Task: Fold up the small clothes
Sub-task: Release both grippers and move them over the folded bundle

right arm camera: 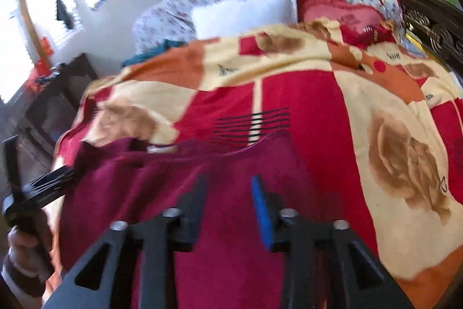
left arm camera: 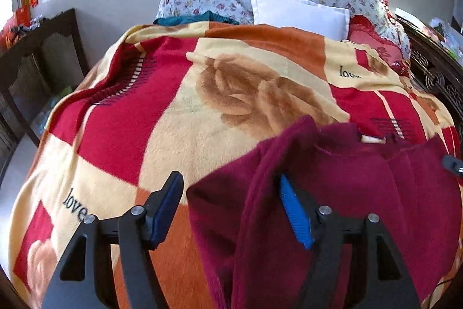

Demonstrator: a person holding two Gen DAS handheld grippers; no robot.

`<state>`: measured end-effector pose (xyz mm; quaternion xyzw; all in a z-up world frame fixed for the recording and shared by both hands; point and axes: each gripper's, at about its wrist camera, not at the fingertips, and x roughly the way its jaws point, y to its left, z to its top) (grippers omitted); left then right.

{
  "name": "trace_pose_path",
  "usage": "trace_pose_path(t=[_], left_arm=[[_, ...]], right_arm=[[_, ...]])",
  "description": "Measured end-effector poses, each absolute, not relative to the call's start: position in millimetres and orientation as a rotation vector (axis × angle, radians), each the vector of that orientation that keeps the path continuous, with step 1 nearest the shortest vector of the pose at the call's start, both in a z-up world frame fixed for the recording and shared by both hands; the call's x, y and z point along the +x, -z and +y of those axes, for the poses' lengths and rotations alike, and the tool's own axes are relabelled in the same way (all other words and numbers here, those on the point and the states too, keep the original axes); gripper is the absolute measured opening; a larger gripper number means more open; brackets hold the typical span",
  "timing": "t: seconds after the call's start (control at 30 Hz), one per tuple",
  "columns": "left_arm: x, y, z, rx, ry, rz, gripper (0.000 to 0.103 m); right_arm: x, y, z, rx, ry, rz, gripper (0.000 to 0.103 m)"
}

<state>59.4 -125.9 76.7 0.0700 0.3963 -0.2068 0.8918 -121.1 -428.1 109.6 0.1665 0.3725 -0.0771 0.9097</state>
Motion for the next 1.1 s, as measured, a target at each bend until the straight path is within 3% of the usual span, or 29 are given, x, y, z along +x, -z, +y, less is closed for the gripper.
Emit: trace_pose_path(t=[0.13, 0.33, 0.63, 1.1], left_arm=[[44.0, -81.7, -119.8, 0.139, 0.443, 0.815, 0.068], [20.7, -85.2, -114.4, 0.157, 0.449, 0.804, 0.068], [-7.4, -88.0, -92.0, 0.156, 0.445, 0.804, 0.068], [-11.3, -56.5, -94.3, 0.087, 0.46, 0.892, 0.071]], right_arm=[[-142.7, -113.5, -405.6, 0.314, 0.118, 0.756, 0.056], [-133.2, -74.9, -411.2, 0.375, 0.131, 0.829, 0.056], [-132.5, -109.5, -373.1, 0.321, 0.085, 0.801, 0.056], [-97.0, -87.2, -327.7, 0.269, -0.006, 0.816, 0.056]])
